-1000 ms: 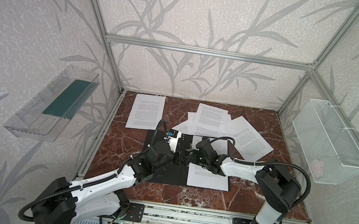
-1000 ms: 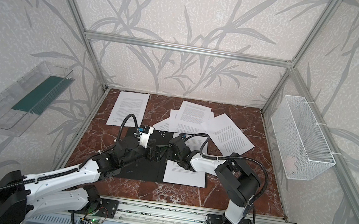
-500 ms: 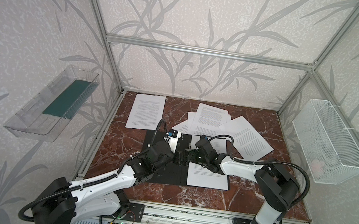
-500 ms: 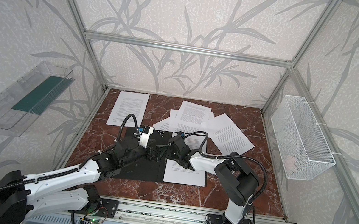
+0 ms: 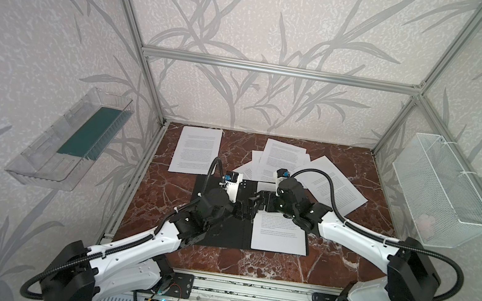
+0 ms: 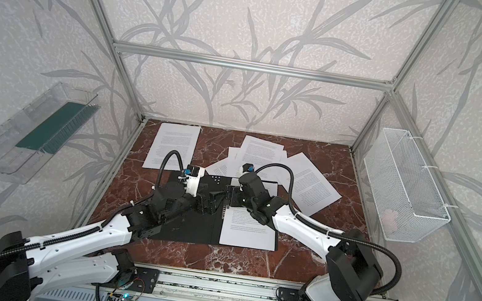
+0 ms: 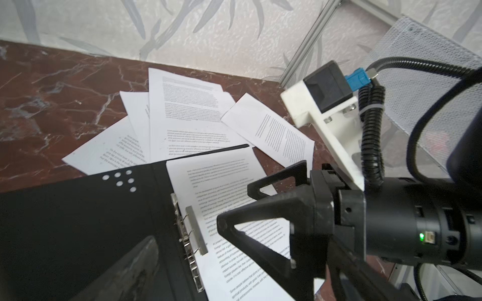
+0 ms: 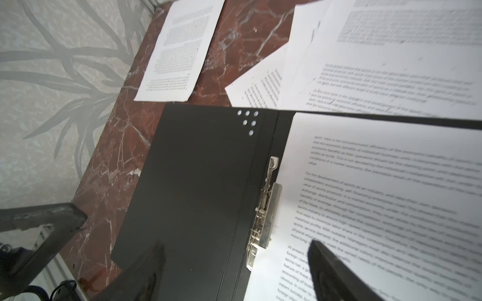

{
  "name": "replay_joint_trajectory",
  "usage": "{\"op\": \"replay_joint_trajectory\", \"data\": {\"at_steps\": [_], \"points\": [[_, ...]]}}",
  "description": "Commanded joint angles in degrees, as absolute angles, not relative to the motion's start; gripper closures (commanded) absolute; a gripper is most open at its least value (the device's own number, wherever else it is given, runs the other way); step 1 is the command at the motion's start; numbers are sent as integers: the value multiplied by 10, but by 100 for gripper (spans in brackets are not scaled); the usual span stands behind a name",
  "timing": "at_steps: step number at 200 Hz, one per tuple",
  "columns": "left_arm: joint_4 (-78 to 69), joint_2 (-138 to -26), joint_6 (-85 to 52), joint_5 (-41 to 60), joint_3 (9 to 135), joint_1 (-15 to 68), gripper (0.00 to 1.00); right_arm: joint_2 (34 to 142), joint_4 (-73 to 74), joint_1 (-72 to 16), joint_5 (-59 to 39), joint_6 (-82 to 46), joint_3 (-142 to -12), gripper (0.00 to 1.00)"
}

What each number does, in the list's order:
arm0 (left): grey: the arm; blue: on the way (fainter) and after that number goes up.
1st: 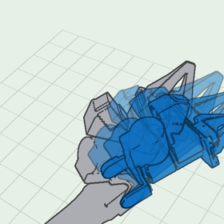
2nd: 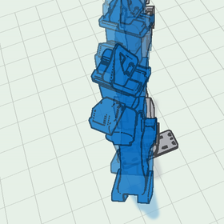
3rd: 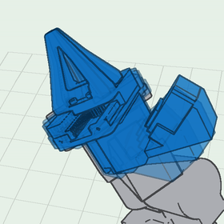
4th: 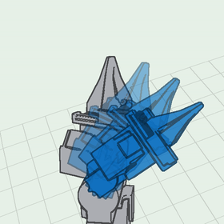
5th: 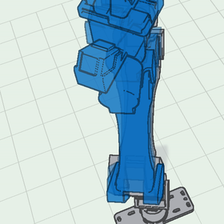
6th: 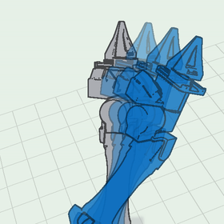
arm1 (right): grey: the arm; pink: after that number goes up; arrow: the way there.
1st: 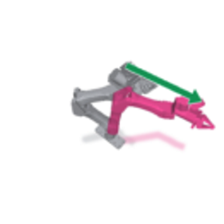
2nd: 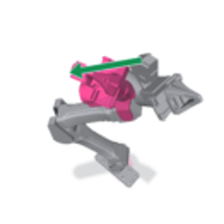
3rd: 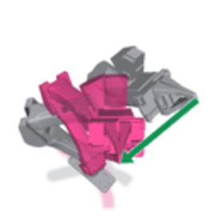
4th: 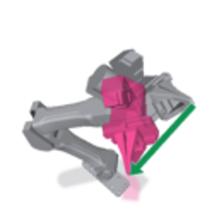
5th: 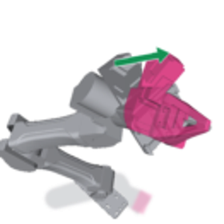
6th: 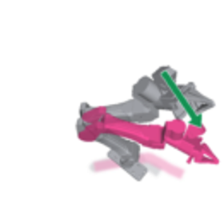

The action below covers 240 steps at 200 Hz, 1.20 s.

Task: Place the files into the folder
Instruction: 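Release the clip and draw the right gripper back while the left lifts away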

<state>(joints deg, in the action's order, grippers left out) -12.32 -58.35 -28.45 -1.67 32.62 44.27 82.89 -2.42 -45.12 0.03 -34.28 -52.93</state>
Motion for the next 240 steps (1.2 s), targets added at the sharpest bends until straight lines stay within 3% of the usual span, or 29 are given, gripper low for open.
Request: {"op": "replay_joint_trajectory", "data": {"at_steps": [1,30,60,91,119,159,240], "points": [[-40,-614,-263,-157,322,400,1,730,-103,-433,-34,-277,-482,6],[-27,-701,-261,-172,371,371,1,655,-95,-401,-74,-260,-407,0],[48,-803,-262,-170,470,337,5,617,-73,-378,-58,-250,-356,1],[69,-828,-241,-142,520,325,7,603,-71,-324,-88,-230,-341,1],[151,-876,-197,-205,599,301,6,608,-24,-310,-127,-240,-306,1],[218,-960,-134,-199,672,230,7,618,31,-310,-165,-260,-282,1],[429,-1190,-38,-234,919,167,22,650,80,-310,-205,-274,-273,1]]}}
